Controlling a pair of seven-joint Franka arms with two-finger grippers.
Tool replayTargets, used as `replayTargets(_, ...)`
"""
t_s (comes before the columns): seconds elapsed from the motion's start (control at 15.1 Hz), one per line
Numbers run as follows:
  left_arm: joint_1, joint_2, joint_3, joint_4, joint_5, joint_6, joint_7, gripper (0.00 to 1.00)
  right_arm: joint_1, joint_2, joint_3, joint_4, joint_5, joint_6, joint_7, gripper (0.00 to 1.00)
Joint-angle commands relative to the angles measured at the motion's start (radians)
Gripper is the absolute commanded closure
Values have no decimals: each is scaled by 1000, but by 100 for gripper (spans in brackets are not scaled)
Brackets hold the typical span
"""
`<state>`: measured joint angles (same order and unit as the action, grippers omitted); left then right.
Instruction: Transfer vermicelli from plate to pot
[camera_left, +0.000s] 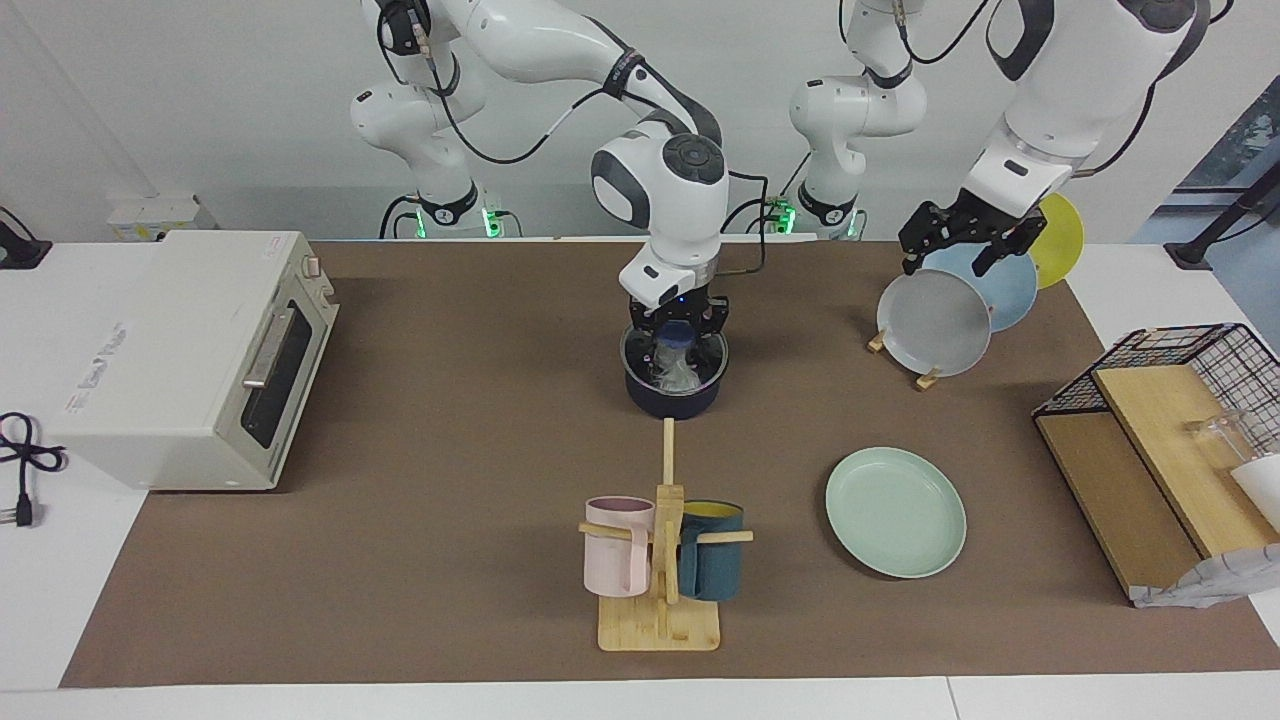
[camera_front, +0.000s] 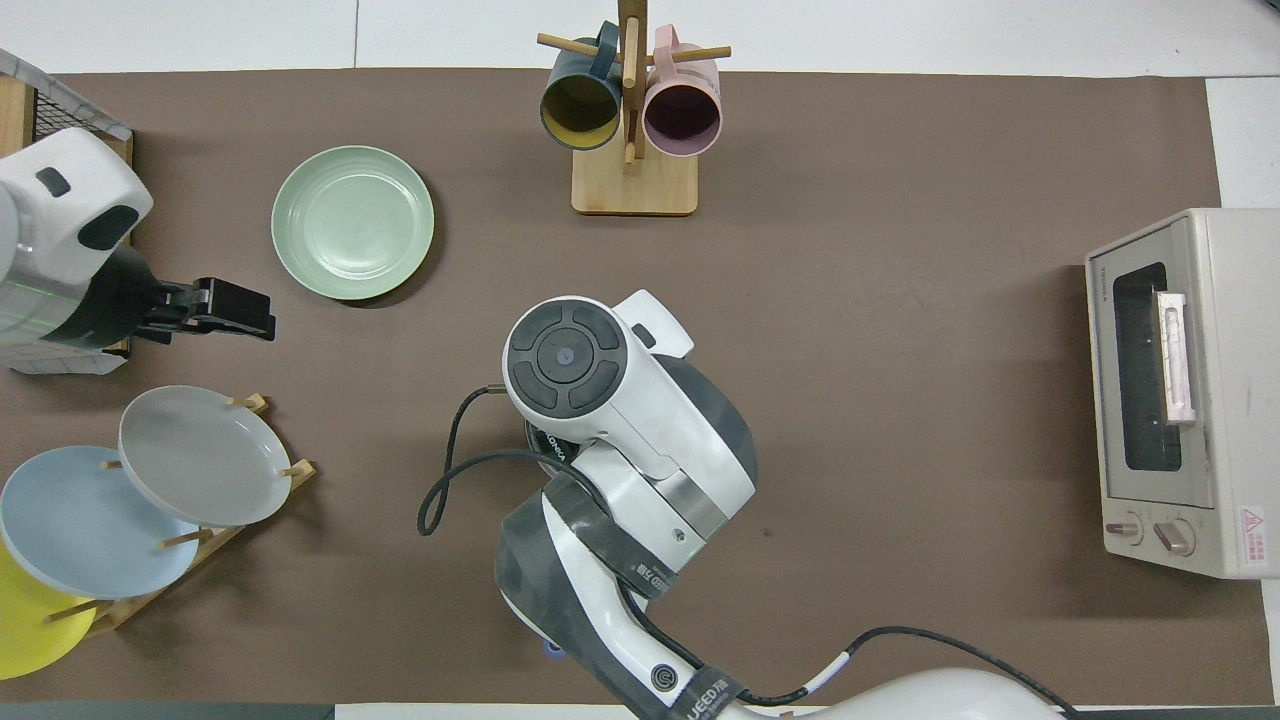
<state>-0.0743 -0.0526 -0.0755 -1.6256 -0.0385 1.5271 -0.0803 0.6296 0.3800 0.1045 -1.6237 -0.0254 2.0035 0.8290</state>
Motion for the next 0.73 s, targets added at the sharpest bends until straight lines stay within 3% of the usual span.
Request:
replayTargets(0.0, -6, 4, 6, 9, 43, -22, -1, 0, -5, -4, 3, -15, -14, 31, 18, 100)
replayTargets(0.66, 2, 8, 5, 4, 46, 22, 33, 0, -11, -4, 3, -28, 4, 41, 36, 100)
